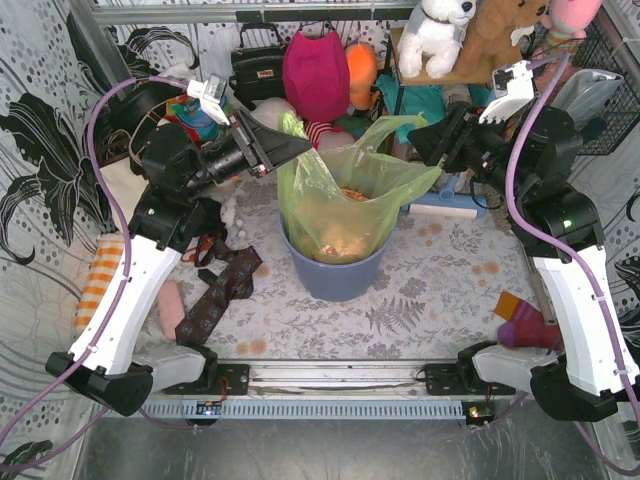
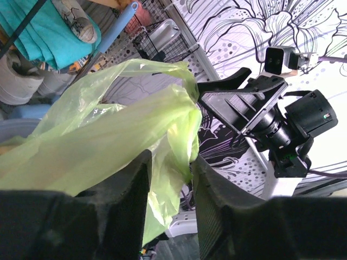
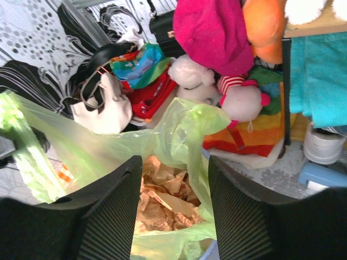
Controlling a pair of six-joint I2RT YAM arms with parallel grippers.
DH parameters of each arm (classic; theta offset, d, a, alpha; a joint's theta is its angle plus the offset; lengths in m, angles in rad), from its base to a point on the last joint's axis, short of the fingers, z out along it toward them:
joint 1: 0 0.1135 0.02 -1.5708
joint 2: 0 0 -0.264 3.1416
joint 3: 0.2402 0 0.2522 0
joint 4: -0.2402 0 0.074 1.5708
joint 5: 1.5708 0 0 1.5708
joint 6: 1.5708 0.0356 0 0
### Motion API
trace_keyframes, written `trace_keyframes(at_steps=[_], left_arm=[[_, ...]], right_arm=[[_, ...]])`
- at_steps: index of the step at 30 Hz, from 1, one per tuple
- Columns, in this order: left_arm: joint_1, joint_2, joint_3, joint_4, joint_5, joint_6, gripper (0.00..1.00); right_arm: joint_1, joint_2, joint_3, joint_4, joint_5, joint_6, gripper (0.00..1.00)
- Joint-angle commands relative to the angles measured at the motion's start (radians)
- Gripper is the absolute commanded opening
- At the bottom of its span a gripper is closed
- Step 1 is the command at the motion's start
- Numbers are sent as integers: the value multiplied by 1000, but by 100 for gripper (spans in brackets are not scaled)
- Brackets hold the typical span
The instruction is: Tie the trash bag
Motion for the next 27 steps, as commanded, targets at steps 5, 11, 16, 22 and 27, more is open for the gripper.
trace_keyframes(at_steps=[5,11,16,22,27], left_arm=[[-12,-7,40,92,36,-7,25],[-8,23,122,-62,-15,86,0],[64,87,181,3,95,27,0],[108,182,278,46,168,-5,0],[131,257,344,135,249,-82,0]], right_arm=[[2,24,48,-78,138,-60,31],[1,8,75,-102,227,-67,0],[2,0,111,-90,168,-53,0],[2,-6,182,-62,80,-22,0],[2,35,292,-59,17,4,0]])
